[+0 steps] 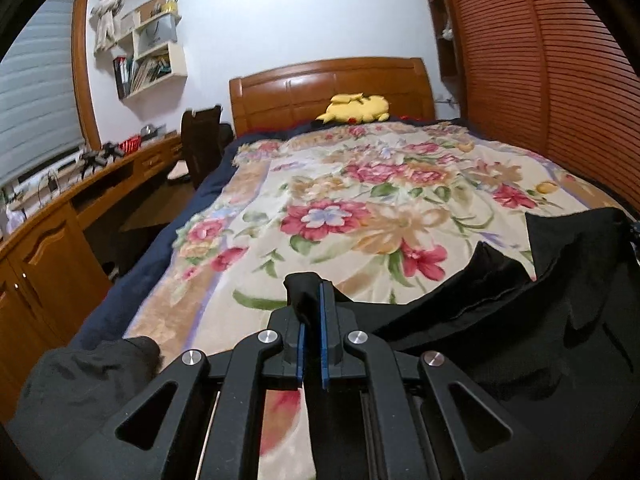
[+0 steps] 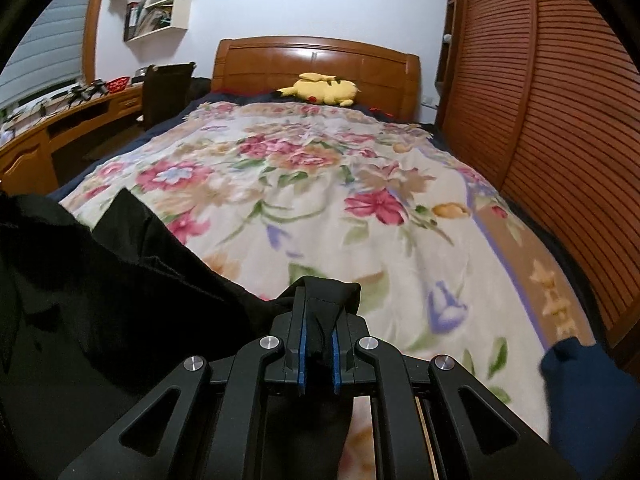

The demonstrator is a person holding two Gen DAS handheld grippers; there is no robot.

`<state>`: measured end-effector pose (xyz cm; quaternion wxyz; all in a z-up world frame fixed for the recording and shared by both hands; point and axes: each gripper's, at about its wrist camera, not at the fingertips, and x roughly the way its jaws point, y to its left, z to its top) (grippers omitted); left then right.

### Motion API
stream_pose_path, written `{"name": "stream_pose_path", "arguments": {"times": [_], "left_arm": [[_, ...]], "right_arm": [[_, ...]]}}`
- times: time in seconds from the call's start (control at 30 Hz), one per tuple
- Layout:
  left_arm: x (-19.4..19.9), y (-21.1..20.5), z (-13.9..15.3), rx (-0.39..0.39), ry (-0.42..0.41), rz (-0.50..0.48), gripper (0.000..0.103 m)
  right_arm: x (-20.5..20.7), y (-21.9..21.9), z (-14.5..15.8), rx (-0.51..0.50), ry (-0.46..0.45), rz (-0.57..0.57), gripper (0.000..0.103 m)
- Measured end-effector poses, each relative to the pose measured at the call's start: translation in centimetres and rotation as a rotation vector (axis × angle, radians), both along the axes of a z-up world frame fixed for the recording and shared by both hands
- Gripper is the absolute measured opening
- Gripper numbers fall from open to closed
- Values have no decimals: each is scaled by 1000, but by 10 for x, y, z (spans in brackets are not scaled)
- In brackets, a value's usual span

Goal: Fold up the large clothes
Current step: 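Lift the hem with both grippers and fold it toward the collar, then lower the folded hem onto the coat and open both grippers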

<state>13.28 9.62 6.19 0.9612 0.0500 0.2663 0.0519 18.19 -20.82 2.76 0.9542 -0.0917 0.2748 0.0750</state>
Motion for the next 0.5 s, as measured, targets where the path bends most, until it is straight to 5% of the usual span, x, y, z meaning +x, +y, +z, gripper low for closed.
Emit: {"name": "stream_pose_path", "arguments": {"times": [0.13,0.2,0.27,0.37,0.4,0.5], "left_arm": [[8,-1,-14,-32,45,-11,7],[7,-7,-17,-14,64,-15,24],[0,-11,-18,15,82,-39,51],[-13,-12,-12,-9,86,-63,74],[-20,-11,-10,-24,85,-76,76],[-48,-12,-7,-26,78,-95,79]], "right_arm": [[20,10,-15,-22,23,-34,8],[23,17,-20,-31,29,-38,11],[19,18,-19,-17,36,-43,24],[4,13,-6,-5,-4,-65,61],[-3,11,-2,1,-24,-64,68],[-25,4,0,0,-18,-36,69]]}}
